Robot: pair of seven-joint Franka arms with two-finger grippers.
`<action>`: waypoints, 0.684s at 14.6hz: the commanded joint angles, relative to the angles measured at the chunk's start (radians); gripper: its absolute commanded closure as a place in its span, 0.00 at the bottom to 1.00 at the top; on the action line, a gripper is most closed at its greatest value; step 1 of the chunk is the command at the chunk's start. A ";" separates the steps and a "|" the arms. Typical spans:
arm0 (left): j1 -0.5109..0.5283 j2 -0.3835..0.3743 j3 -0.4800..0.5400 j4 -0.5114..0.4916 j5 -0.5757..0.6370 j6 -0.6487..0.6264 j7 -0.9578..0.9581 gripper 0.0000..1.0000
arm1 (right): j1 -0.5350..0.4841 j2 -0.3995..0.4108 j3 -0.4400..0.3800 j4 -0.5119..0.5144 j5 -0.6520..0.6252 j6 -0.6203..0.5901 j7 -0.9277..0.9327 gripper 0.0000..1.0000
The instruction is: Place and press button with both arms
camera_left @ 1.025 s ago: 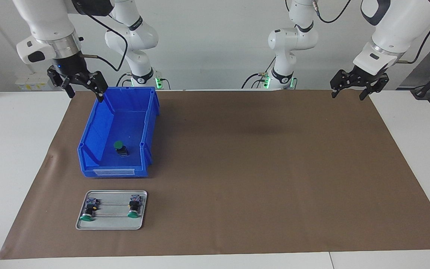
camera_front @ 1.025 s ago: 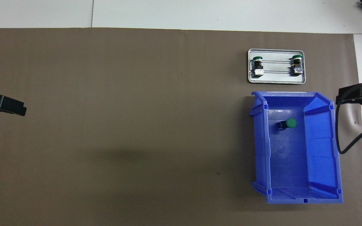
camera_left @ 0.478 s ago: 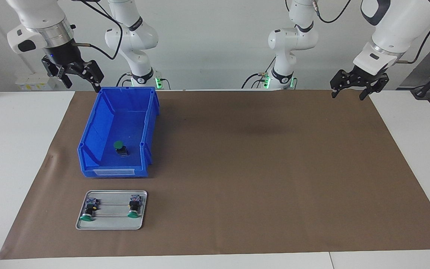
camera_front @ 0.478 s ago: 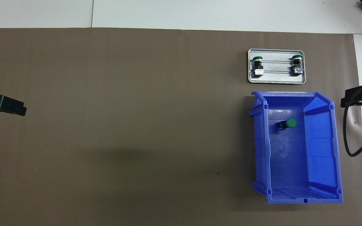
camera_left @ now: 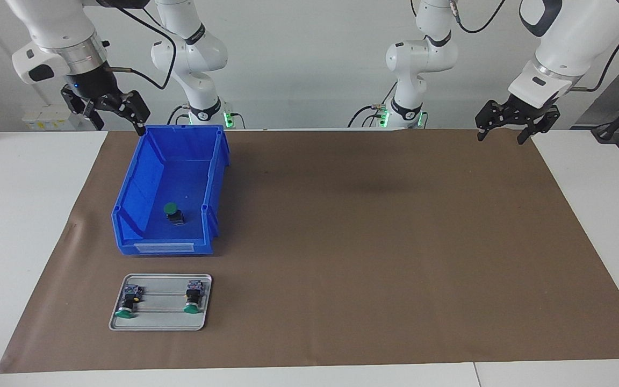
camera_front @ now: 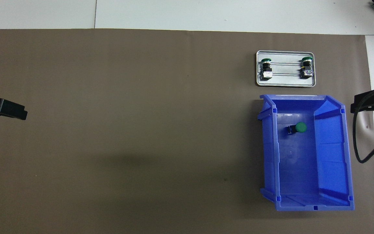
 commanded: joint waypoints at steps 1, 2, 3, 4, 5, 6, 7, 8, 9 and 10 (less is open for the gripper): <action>0.012 -0.032 -0.007 -0.040 0.011 0.016 0.011 0.00 | -0.010 -0.022 0.018 -0.031 -0.025 0.023 -0.021 0.00; 0.012 -0.032 -0.006 -0.040 0.011 0.016 0.011 0.00 | -0.011 -0.022 0.018 -0.031 -0.025 0.023 -0.019 0.00; 0.012 -0.032 -0.007 -0.040 0.011 0.016 0.011 0.00 | -0.013 -0.022 0.018 -0.031 -0.020 0.023 -0.015 0.00; 0.012 -0.032 -0.007 -0.040 0.011 0.016 0.011 0.00 | -0.013 -0.022 0.018 -0.031 -0.020 0.024 -0.013 0.00; 0.012 -0.032 -0.007 -0.040 0.011 0.016 0.011 0.00 | -0.011 -0.022 0.016 -0.033 -0.021 0.024 -0.015 0.00; 0.012 -0.032 -0.007 -0.040 0.011 0.016 0.011 0.00 | -0.011 -0.022 0.016 -0.031 -0.025 0.024 -0.013 0.00; 0.012 -0.032 -0.007 -0.040 0.011 0.016 0.011 0.00 | -0.011 -0.022 0.016 -0.031 -0.026 0.023 -0.013 0.00; 0.012 -0.032 -0.007 -0.040 0.011 0.016 0.011 0.00 | -0.011 -0.022 0.016 -0.033 -0.028 0.023 -0.011 0.00; 0.012 -0.032 -0.007 -0.040 0.011 0.016 0.011 0.00 | -0.011 -0.022 0.016 -0.031 -0.028 0.023 -0.011 0.00; 0.012 -0.032 -0.007 -0.040 0.011 0.016 0.011 0.00 | -0.011 -0.024 0.016 -0.033 -0.028 0.023 -0.011 0.00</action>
